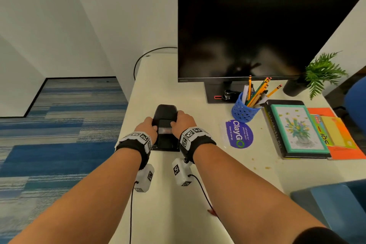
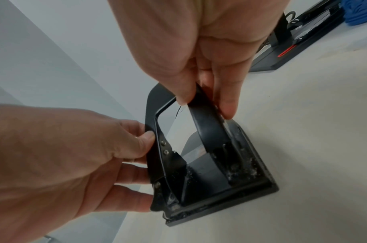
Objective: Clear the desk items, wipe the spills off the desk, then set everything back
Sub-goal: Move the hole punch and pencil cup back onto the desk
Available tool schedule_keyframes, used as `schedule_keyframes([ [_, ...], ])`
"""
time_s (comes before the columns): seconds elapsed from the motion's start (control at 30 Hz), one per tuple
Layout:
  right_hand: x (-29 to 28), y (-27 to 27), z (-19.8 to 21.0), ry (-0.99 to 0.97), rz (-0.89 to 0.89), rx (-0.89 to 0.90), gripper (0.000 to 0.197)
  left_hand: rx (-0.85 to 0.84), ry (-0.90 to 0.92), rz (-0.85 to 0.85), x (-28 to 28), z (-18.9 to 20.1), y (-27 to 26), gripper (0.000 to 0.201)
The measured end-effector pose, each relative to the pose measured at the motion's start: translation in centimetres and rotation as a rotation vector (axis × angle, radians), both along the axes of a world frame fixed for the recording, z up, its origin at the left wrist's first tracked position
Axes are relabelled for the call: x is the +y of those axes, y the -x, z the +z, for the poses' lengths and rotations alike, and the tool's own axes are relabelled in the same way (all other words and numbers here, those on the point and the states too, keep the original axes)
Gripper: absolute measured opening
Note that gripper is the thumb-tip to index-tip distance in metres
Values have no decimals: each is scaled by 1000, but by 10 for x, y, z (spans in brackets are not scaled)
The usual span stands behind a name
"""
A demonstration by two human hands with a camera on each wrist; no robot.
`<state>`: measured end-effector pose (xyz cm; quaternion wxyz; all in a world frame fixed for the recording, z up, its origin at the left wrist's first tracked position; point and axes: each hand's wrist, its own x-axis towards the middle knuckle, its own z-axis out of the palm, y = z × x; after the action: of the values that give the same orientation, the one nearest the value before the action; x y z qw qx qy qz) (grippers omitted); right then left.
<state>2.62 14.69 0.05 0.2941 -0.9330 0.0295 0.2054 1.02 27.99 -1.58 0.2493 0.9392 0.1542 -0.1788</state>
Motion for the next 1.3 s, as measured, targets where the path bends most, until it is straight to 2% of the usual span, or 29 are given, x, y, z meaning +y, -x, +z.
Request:
schedule_keyframes([
  [0.13,8,-5,-5,-4,12,-22,40,-21,70,1,11,-4,-4,33],
  [0.27,9,-9,-12,31,-41,111,44,56,62,-59,19,-12,-5,46],
  [0.4,17,-16,-21,-9,-62,176,50,10,61,-21,24,-18,-10,43],
  [0.5,26,-24,-21,-46,-91,164,48,-44,89,19,29,-20,-16,40],
  [0.73,37,-39,-26,-18,-33,118,31,-76,84,70,39,-22,-31,39],
  [1.1,47,-50,-30,-14,6,124,28,-84,41,150,42,-26,-37,37],
  [1.3,37,-40,-25,-5,46,139,35,-82,39,147,37,-24,-32,60],
])
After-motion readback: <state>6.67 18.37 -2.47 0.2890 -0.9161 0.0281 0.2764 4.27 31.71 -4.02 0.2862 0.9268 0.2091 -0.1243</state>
